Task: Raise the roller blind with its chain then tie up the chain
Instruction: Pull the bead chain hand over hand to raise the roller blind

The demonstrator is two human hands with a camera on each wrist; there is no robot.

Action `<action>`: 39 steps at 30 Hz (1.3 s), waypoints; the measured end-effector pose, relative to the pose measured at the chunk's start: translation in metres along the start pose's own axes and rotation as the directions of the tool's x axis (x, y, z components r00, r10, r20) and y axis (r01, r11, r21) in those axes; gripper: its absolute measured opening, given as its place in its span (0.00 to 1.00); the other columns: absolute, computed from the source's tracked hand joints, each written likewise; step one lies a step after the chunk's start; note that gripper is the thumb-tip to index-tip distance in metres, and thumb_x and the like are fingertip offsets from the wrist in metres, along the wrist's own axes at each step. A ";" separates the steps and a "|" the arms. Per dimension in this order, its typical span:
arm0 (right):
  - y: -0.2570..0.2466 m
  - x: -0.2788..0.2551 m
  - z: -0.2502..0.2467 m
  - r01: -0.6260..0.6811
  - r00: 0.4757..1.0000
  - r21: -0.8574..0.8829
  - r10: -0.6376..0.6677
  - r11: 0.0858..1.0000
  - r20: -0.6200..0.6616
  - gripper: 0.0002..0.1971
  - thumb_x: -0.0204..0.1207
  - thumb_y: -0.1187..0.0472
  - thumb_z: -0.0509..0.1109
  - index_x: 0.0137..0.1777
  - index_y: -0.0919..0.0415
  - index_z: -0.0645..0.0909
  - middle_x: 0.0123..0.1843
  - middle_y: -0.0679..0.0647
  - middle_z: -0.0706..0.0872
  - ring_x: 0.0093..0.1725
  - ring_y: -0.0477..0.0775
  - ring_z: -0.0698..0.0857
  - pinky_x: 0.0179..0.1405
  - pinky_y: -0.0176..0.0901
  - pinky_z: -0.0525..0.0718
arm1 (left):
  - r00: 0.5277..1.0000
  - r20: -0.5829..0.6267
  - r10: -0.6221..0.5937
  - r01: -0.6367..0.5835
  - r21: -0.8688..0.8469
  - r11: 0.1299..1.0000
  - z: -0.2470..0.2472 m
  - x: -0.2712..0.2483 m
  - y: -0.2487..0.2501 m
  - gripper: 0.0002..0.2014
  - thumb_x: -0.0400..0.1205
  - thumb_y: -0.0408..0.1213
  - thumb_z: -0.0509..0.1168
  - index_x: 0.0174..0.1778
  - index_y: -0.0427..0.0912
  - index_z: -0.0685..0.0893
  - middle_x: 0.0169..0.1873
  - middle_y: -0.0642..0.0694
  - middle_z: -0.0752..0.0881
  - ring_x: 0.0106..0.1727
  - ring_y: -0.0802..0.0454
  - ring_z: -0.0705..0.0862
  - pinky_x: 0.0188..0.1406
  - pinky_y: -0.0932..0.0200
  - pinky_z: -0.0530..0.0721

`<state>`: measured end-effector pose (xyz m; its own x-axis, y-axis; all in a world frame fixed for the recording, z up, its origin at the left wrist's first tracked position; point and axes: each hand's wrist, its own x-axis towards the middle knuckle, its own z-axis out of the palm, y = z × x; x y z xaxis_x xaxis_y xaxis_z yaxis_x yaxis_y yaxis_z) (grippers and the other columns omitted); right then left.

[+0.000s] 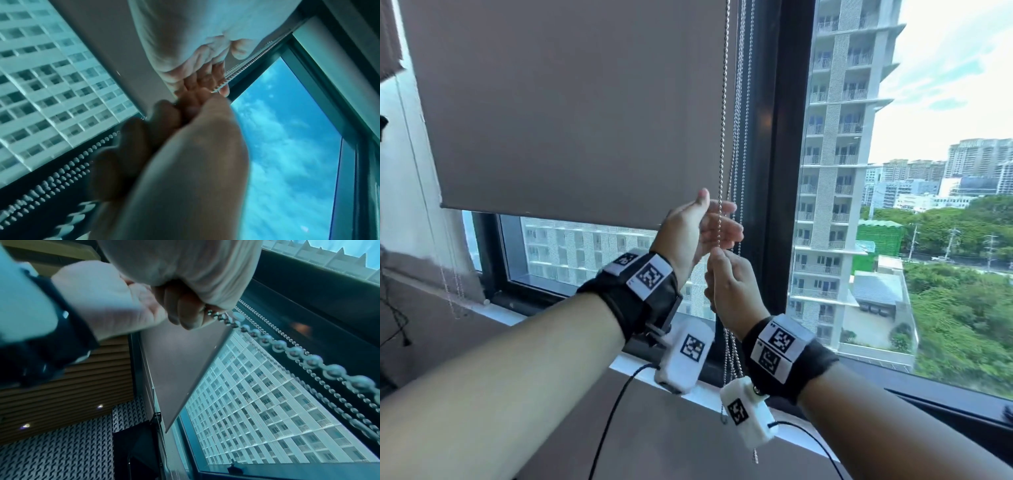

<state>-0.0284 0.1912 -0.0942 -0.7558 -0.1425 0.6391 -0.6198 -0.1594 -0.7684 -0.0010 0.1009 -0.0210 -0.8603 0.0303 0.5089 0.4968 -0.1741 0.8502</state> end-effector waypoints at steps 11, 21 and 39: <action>0.007 -0.017 -0.015 0.002 0.994 0.012 -0.004 1.000 0.107 0.16 0.75 0.45 0.61 0.29 0.47 0.67 0.25 0.45 0.65 0.27 0.48 0.61 0.27 0.53 0.56 | 0.998 0.046 -0.040 0.043 -0.073 0.996 0.030 0.007 0.006 0.20 0.88 0.39 0.50 0.28 0.44 0.70 0.15 0.55 0.61 0.14 0.60 0.54 0.18 0.69 0.48; -0.051 0.032 -0.036 0.048 0.998 -0.124 -0.043 0.991 0.036 0.17 0.71 0.62 0.58 0.55 0.63 0.83 0.43 0.53 0.86 0.43 0.48 0.84 0.40 0.43 0.83 | 0.998 0.006 -0.057 0.058 -0.066 0.996 0.017 -0.002 -0.004 0.19 0.87 0.37 0.51 0.28 0.45 0.71 0.16 0.53 0.60 0.15 0.58 0.55 0.17 0.66 0.49; -0.095 0.065 0.007 -0.044 0.999 0.107 0.040 0.993 0.037 0.25 0.88 0.49 0.53 0.27 0.53 0.62 0.20 0.48 0.62 0.13 0.45 0.60 0.17 0.31 0.58 | 0.987 0.079 -0.138 0.121 0.191 0.974 -0.009 -0.026 -0.032 0.19 0.87 0.40 0.54 0.32 0.41 0.79 0.18 0.50 0.65 0.19 0.55 0.60 0.18 0.62 0.56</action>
<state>-0.0166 0.1902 0.0205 -0.7718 -0.1846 0.6085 -0.5600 -0.2563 -0.7879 0.0045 0.0972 -0.0627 -0.9090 0.1316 0.3954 0.4015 0.0217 0.9156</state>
